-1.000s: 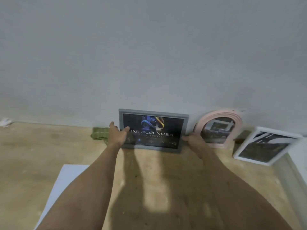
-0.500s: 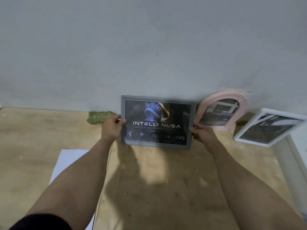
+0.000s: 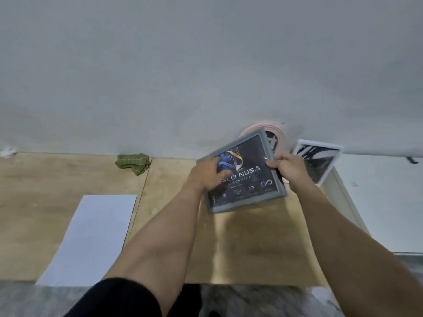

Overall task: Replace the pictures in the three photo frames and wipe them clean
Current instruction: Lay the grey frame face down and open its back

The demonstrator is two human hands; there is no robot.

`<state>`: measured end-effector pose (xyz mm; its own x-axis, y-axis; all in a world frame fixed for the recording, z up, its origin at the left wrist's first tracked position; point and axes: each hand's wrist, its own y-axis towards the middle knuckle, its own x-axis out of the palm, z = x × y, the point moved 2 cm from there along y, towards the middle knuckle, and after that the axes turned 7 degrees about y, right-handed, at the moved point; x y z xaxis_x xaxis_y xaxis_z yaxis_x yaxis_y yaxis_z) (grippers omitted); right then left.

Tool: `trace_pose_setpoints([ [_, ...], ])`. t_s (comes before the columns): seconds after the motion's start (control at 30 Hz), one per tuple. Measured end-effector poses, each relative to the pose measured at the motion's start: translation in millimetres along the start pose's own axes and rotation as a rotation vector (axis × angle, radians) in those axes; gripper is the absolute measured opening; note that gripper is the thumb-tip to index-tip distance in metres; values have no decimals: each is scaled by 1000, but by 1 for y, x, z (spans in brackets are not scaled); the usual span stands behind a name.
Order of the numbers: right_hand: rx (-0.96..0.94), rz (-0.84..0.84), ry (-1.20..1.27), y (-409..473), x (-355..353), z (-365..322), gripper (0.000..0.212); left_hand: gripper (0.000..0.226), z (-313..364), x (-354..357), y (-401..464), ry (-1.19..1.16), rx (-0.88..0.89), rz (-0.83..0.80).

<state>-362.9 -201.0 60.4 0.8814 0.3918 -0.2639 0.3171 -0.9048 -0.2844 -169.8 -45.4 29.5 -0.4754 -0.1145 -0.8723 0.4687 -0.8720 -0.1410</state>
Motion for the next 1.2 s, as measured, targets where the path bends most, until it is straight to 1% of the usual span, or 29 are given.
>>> trace_pose_setpoints([
  [0.03, -22, 23, -49, -7, -2, -5, 18, 55, 28, 0, -6, 16, 71, 4],
  [0.1, -94, 63, -169, -20, -1, -17, 16, 61, 80, -4, -17, 54, 163, 24],
  [0.13, -131, 75, -224, -27, 1, -23, 15, 57, 99, -6, -24, 83, 186, 40],
  [0.17, -159, 79, -273, -35, 0, -29, 13, 47, 117, -8, -32, 115, 197, 55],
  [0.27, -196, 68, -375, -50, 6, -40, 8, 22, 138, -13, -46, 105, 111, 66],
  [0.33, -197, 43, -393, -59, 12, -44, 10, 20, 137, -17, -55, 51, 10, 105],
  [0.4, -169, 14, -387, -64, 22, -44, 12, 18, 127, -17, -59, -16, -83, 130],
  [0.47, -136, -21, -370, -71, 35, -40, 20, 21, 115, -16, -67, -83, -164, 121],
  [0.53, -127, -77, -300, -80, 49, -39, 17, 13, 102, -22, -75, -203, -276, 106],
  [0.6, -87, -212, -139, -87, 63, -39, 11, 23, 84, -31, -79, -319, -368, 122],
  [0.67, 4, -367, -46, -94, 71, -34, 15, 18, 64, -43, -84, -383, -405, 122],
  [0.7, 48, -412, -35, -98, 74, -29, 18, 16, 51, -51, -89, -445, -418, 117],
  [0.73, 90, -419, -40, -100, 75, -22, 20, 13, 39, -57, -93, -521, -421, 97],
  [0.8, 156, -329, -66, -95, 73, 2, 30, 5, 12, -69, -108, -666, -415, 40],
  [0.87, 250, -261, -37, -91, 67, 33, 38, 11, -18, -77, -125, -733, -395, -31],
  [0.93, 358, -235, 17, -80, 63, 68, 39, 17, -50, -81, -141, -800, -393, -110],
  [1.0, 405, -204, 68, -75, 60, 88, 32, 17, -82, -76, -152, -889, -423, -148],
  [1.07, 423, -165, 98, -85, 56, 86, 23, 14, -111, -67, -160, -977, -484, -143],
  [1.13, 452, -117, 98, -86, 55, 88, 22, 15, -133, -56, -166, -1052, -532, -144],
  [1.2, 512, -130, 112, -88, 57, 93, 21, 13, -148, -47, -169, -1082, -553, -195],
])
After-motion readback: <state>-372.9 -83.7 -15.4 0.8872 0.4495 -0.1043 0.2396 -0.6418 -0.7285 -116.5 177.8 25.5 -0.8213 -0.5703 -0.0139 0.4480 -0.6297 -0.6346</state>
